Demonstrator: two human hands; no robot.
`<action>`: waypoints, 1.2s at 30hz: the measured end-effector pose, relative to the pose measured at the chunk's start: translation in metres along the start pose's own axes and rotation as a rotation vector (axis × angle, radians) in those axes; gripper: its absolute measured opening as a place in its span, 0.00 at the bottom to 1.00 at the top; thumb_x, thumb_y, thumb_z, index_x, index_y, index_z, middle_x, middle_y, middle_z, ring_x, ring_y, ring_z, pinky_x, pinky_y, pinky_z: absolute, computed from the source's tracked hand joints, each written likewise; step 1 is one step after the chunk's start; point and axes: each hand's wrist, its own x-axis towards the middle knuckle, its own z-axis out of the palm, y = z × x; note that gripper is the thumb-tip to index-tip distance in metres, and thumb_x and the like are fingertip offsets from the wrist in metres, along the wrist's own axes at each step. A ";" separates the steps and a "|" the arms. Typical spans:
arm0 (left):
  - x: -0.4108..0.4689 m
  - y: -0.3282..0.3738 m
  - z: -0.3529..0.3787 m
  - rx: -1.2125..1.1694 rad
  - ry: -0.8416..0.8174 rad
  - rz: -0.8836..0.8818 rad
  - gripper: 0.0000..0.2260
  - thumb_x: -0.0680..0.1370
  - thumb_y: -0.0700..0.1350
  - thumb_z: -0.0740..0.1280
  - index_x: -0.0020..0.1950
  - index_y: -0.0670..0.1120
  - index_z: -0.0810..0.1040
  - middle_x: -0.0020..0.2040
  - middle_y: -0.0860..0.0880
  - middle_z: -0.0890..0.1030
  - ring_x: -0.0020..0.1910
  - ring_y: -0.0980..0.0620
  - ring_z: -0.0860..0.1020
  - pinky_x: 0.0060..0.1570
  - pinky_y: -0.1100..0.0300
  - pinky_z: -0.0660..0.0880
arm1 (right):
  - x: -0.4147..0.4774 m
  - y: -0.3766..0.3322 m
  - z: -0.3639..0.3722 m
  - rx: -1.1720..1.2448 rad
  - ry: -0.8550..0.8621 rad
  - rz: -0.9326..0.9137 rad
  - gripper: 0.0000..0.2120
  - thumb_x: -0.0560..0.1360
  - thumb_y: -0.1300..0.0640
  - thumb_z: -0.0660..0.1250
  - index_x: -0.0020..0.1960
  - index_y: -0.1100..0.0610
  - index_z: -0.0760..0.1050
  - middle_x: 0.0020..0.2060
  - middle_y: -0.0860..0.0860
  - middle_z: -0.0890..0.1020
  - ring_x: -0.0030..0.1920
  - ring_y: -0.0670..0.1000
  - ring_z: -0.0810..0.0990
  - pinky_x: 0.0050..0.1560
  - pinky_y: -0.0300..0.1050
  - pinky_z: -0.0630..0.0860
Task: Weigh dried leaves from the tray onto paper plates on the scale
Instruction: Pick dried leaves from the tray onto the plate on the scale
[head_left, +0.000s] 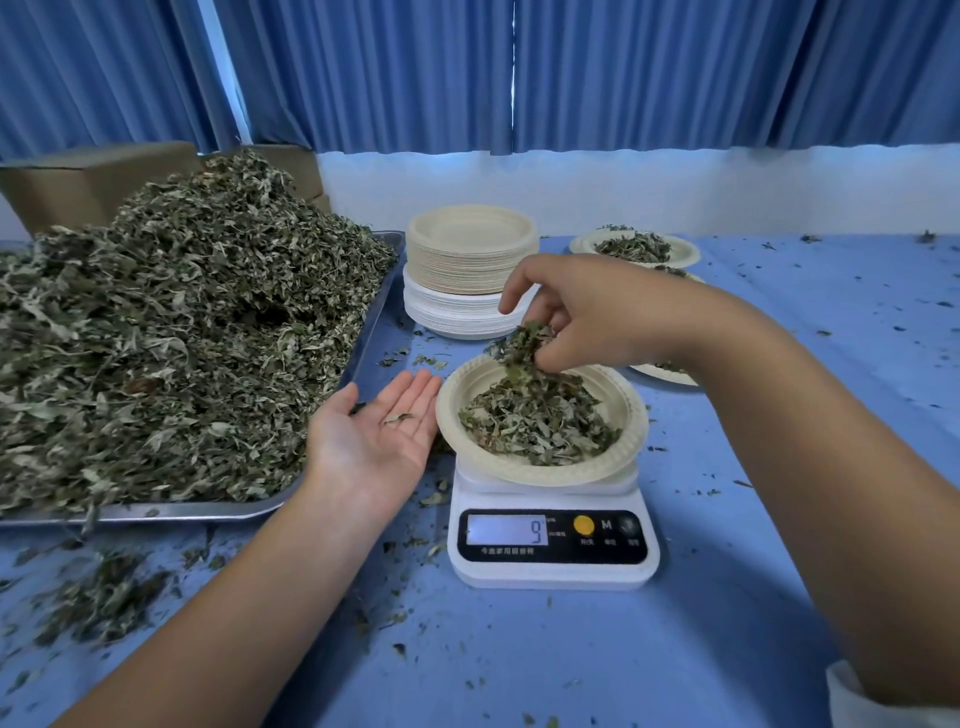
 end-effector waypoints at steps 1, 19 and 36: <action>0.000 0.000 0.000 0.000 0.000 0.000 0.22 0.83 0.51 0.53 0.55 0.33 0.74 0.55 0.36 0.80 0.56 0.40 0.79 0.52 0.50 0.77 | 0.000 -0.001 0.001 0.018 0.011 -0.006 0.19 0.69 0.60 0.72 0.57 0.46 0.72 0.47 0.44 0.77 0.42 0.44 0.76 0.48 0.44 0.75; 0.001 -0.001 -0.001 0.008 0.001 0.004 0.22 0.82 0.52 0.54 0.56 0.33 0.75 0.55 0.36 0.80 0.55 0.41 0.80 0.51 0.50 0.78 | 0.002 -0.006 0.005 0.037 0.045 -0.133 0.04 0.72 0.56 0.74 0.47 0.51 0.83 0.37 0.41 0.83 0.39 0.38 0.80 0.43 0.33 0.74; 0.002 0.000 -0.001 0.004 0.000 0.008 0.23 0.82 0.52 0.54 0.55 0.33 0.75 0.54 0.35 0.81 0.54 0.40 0.80 0.53 0.49 0.78 | 0.000 -0.010 0.005 0.047 0.062 -0.149 0.08 0.72 0.59 0.73 0.50 0.51 0.83 0.37 0.38 0.81 0.37 0.31 0.76 0.40 0.25 0.71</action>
